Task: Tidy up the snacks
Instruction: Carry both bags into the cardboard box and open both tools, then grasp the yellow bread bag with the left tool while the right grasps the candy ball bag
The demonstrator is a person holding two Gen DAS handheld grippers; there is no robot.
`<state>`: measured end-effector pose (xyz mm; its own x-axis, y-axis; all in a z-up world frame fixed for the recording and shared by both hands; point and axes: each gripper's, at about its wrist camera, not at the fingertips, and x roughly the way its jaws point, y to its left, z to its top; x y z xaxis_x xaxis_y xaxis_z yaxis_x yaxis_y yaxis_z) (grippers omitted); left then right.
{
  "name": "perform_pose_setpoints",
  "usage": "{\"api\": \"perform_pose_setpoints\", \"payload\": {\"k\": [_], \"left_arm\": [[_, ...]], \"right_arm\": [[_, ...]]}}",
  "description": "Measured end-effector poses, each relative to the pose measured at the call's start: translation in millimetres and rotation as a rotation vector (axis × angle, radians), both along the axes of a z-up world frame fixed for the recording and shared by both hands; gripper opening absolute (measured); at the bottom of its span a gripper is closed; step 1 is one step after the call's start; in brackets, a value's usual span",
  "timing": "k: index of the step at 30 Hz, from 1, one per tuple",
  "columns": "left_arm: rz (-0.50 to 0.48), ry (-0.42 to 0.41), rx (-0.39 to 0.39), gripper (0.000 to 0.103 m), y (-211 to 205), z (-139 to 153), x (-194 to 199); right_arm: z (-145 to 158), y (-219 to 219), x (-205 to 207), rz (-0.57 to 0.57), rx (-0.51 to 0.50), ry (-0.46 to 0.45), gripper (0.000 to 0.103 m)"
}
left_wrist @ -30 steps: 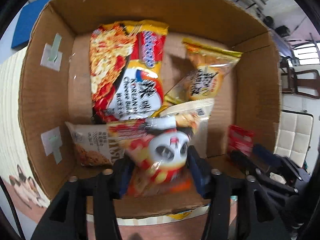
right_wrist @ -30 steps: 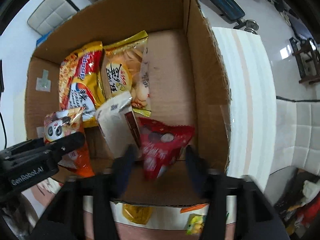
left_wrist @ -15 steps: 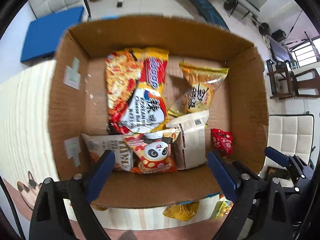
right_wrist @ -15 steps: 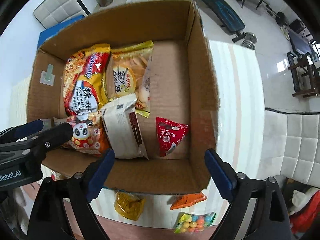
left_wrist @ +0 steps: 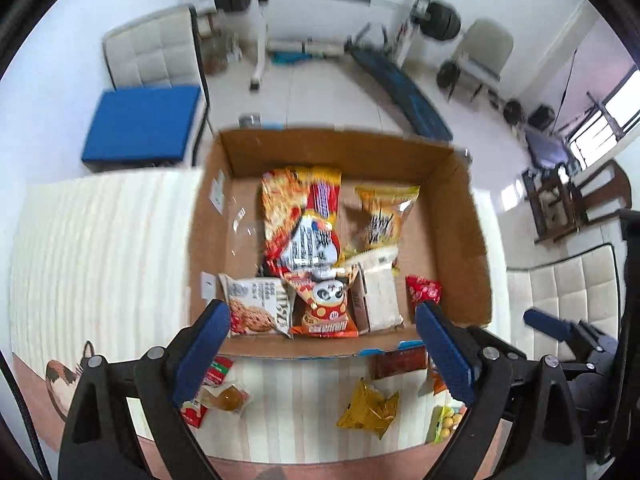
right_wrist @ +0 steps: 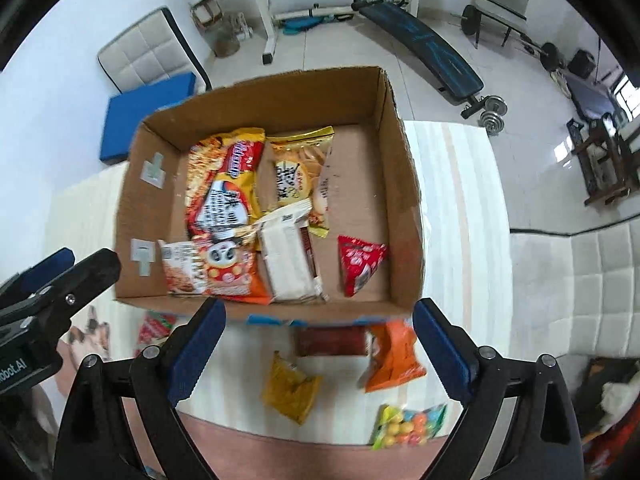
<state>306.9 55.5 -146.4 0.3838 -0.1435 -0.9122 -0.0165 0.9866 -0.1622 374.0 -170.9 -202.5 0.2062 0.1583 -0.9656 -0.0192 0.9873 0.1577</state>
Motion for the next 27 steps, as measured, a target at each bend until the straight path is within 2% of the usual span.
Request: {"api": "perform_pose_setpoints", "payload": {"k": [2,4,7,9,13,16,20,24,27], "left_arm": [[0.007,-0.066,0.013,0.095,-0.7,16.2,-20.5],[0.003,-0.093,0.02,0.095,-4.3,22.0,-36.1],[0.001,-0.1,0.003,0.095,-10.7,20.6,-55.3],[-0.01,-0.075,-0.021,0.095,-17.2,11.6,-66.6],[-0.066,0.006,-0.012,0.095,-41.4,-23.7,-81.3],[-0.13,0.101,0.024,0.095,-65.4,-67.6,-87.4],[-0.159,0.2,0.023,0.095,-83.5,-114.8,-90.9],[-0.174,0.295,0.014,0.095,-98.3,-155.1,-87.3],[-0.182,0.332,0.026,0.095,-106.1,-173.7,-83.1]], "right_arm": [[5.9,-3.6,-14.8,-0.012,0.033,-0.003,0.097],[8.2,-12.3,-30.6,-0.029,0.075,0.002,0.097],[2.7,-29.4,-55.2,-0.059,0.111,0.028,0.097],[-5.6,-43.0,-71.6,-0.08,0.119,0.052,0.097],[-39.5,-76.4,-101.4,-0.139,0.104,0.125,0.097],[-76.8,-103.6,-120.3,-0.197,0.086,0.202,0.097],[-125.5,-132.3,-137.4,-0.268,0.092,0.296,0.097],[-159.6,-148.2,-146.3,-0.31,0.11,0.345,0.097],[-174.6,-154.7,-152.5,-0.33,0.133,0.362,0.097]]}}
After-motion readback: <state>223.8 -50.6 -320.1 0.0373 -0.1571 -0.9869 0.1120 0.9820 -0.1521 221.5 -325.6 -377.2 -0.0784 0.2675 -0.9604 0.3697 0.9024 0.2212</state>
